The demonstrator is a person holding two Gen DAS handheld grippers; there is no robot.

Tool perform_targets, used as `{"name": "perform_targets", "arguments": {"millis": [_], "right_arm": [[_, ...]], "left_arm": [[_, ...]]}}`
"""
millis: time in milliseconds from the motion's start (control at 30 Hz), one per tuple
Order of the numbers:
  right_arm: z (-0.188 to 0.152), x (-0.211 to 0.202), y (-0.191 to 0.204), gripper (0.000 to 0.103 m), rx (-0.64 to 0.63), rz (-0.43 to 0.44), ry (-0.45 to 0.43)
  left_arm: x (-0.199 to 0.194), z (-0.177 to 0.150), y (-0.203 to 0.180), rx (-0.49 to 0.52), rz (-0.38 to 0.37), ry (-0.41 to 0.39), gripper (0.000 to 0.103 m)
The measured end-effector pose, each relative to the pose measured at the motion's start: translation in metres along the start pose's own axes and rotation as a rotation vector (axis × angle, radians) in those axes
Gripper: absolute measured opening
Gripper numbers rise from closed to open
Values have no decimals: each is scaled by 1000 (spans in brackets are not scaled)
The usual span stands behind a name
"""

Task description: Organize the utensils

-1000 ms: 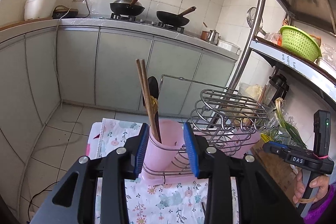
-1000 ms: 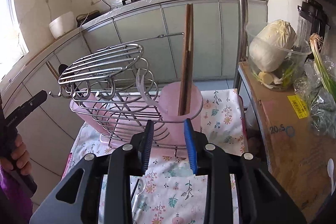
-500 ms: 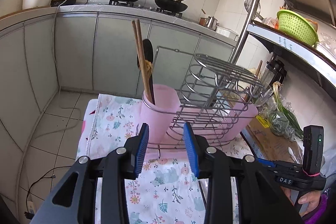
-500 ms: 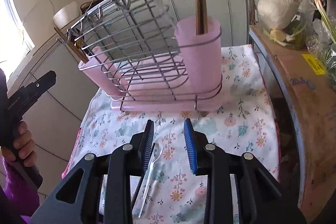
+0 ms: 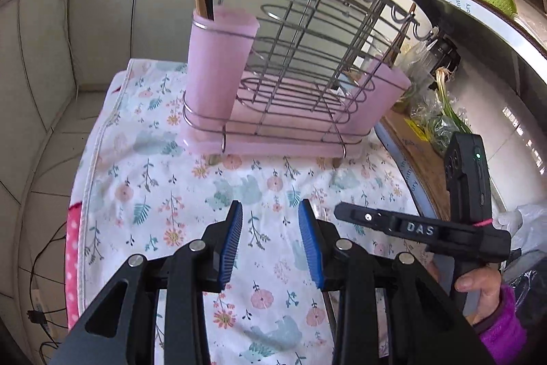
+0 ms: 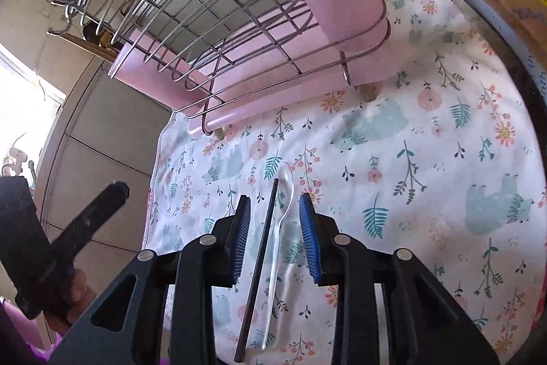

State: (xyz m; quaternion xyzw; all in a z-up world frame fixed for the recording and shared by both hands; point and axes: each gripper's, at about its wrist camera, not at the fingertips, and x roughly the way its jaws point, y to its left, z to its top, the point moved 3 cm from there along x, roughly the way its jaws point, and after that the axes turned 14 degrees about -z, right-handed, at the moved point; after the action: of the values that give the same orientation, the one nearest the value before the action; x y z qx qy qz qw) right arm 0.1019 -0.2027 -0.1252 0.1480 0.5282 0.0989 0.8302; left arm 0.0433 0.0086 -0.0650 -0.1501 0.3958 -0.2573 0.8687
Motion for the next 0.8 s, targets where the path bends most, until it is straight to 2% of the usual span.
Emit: {"name": "perform_targets", "arguments": {"millis": [133, 167, 200, 233, 367, 500, 567, 700, 800], "right_arm": [[2, 23, 1, 30, 10, -33, 21], [2, 28, 0, 27, 11, -35, 25], [0, 31, 0, 20, 10, -41, 26], [-1, 34, 0, 5, 11, -48, 29], [-7, 27, -7, 4, 23, -42, -14], [-10, 12, -17, 4, 34, -48, -45], [-12, 11, -17, 4, 26, -49, -44], [-12, 8, -16, 4, 11, -36, -42], [-11, 6, -15, 4, 6, -21, -47]], "left_arm": [[12, -9, -5, -1, -3, 46, 33], [15, -10, -6, -1, -6, 59, 33], [20, -12, -7, -2, -8, 75, 33], [25, -14, -8, -5, -10, 89, 33], [47, -19, -9, -37, -27, 155, 32], [75, -20, -14, -78, -90, 233, 32], [89, -22, -20, -74, -128, 280, 32], [110, -25, -30, -22, -121, 337, 32], [118, -27, -30, -12, -127, 365, 27]]}}
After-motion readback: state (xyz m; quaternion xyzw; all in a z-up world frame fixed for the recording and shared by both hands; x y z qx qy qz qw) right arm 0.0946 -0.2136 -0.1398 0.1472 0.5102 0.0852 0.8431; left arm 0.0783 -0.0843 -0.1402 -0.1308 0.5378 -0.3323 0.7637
